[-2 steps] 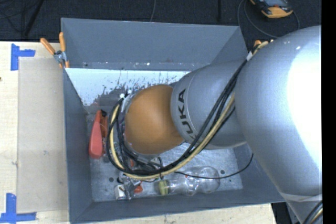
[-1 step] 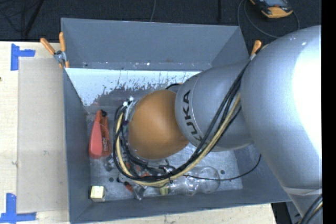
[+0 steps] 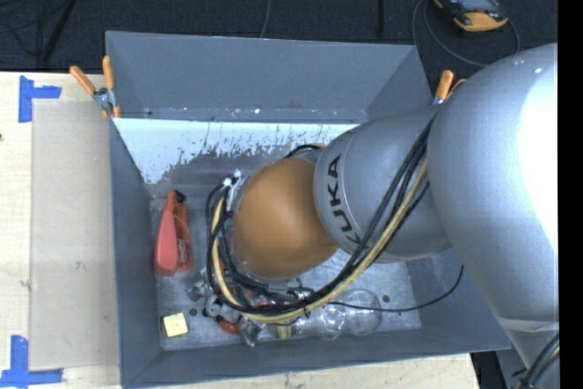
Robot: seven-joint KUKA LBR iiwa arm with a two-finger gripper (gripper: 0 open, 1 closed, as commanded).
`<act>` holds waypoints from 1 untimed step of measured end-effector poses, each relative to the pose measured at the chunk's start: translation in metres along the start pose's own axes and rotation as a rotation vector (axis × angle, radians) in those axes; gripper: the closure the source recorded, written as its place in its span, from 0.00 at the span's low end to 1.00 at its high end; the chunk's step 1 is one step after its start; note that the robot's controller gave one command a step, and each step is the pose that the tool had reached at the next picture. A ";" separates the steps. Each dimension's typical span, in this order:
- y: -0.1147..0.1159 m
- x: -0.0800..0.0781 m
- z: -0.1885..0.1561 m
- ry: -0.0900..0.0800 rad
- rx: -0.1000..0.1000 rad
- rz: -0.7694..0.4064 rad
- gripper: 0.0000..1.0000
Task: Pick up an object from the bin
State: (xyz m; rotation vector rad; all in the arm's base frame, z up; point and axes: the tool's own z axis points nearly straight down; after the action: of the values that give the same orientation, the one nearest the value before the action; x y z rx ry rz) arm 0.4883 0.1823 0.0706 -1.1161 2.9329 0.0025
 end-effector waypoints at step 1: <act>-0.041 -0.015 0.000 0.002 -0.001 0.333 1.00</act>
Offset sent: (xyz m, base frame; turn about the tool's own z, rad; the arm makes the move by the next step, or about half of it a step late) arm 0.0000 0.0000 0.0000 0.0000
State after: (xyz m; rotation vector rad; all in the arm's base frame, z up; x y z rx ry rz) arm 0.5266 0.1616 0.0708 -0.6149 3.0803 0.0038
